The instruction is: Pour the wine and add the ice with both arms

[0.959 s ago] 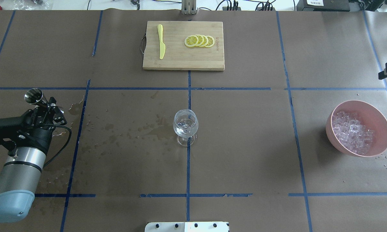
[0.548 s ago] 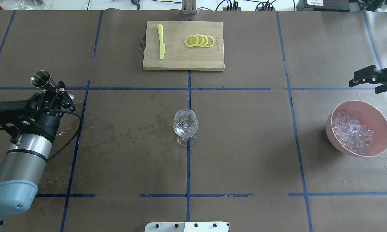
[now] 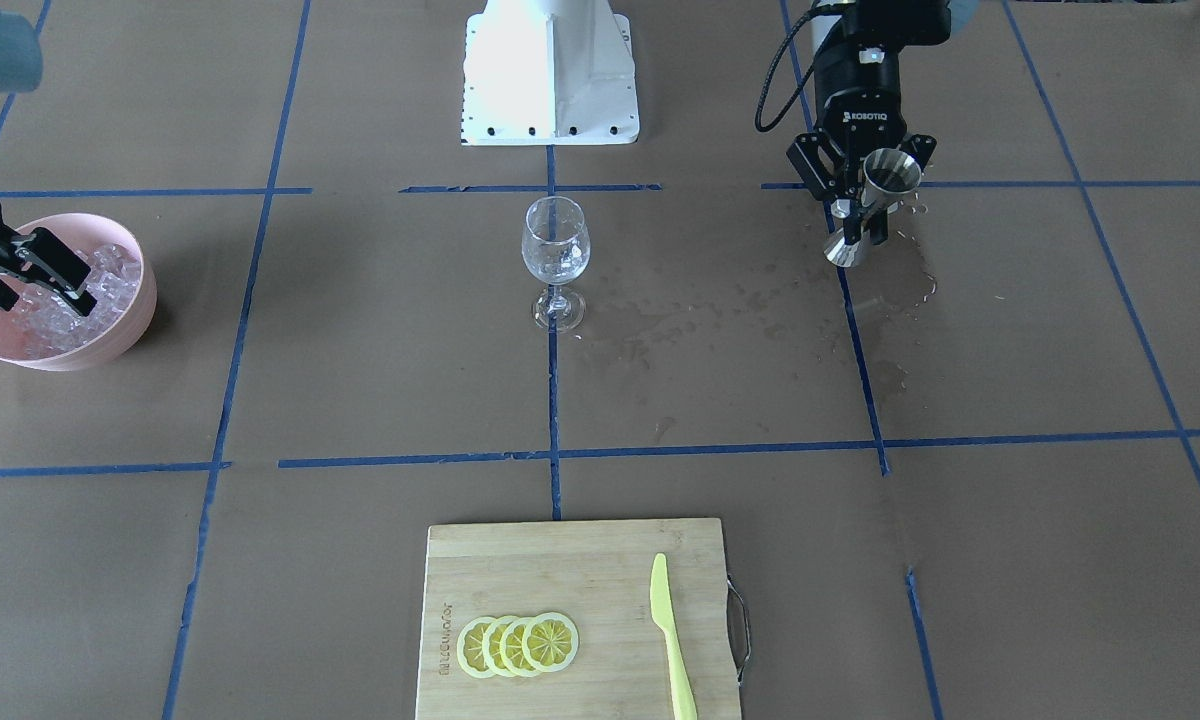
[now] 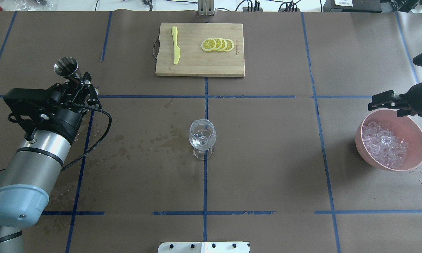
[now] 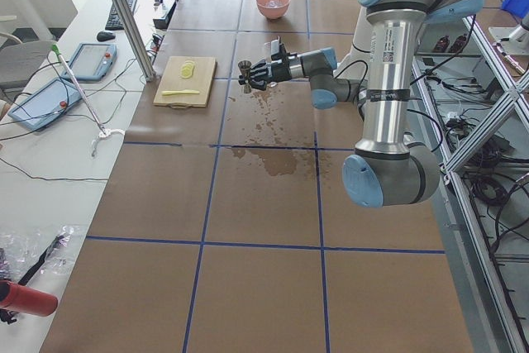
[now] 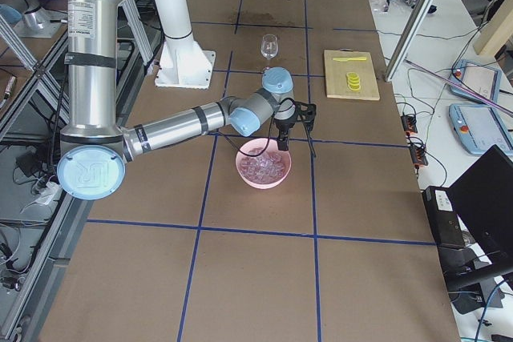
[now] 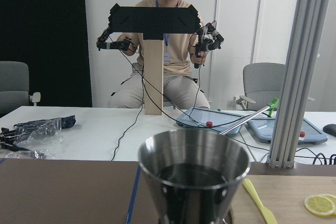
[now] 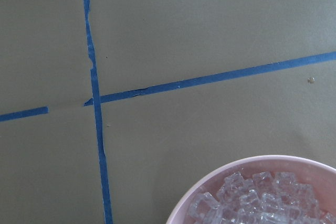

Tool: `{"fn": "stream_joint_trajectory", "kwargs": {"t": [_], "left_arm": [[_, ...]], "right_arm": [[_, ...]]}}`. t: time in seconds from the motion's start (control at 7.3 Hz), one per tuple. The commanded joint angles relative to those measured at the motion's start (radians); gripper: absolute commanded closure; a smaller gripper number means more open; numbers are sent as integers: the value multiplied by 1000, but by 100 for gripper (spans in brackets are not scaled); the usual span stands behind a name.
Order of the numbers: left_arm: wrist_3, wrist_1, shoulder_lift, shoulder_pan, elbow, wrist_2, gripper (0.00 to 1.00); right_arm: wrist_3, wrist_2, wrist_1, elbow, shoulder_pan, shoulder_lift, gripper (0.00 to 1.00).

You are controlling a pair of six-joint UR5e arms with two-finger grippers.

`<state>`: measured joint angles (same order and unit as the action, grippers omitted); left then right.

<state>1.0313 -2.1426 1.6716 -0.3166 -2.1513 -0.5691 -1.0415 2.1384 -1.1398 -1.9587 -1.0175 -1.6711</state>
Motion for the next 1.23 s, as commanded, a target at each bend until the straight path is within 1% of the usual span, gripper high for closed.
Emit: {"fn": "stream_joint_trajectory", "kwargs": {"t": [0.0,0.27,0.55,0.69,0.96,1.1], "left_arm": [[-108,12,78,8,-18,-67,100],[-189,42,166,52,19,-83,100],[-209,174,294,96,71,-83,100],[-277,178,300,125,80,-83,100],[-500,176,322,149,102,-72,100],[-510,178,350,162,131,-69,100]], "right_arm": [[-67,-11,2,-37,48,-19,0],[-71,-11,2,-40,53,-19,0],[-71,-11,2,-42,53,-16,0],[-71,-11,2,-42,53,-15,0],[-71,-9,2,-42,53,-15,0],[-71,-9,2,-42,53,-13,0]]}}
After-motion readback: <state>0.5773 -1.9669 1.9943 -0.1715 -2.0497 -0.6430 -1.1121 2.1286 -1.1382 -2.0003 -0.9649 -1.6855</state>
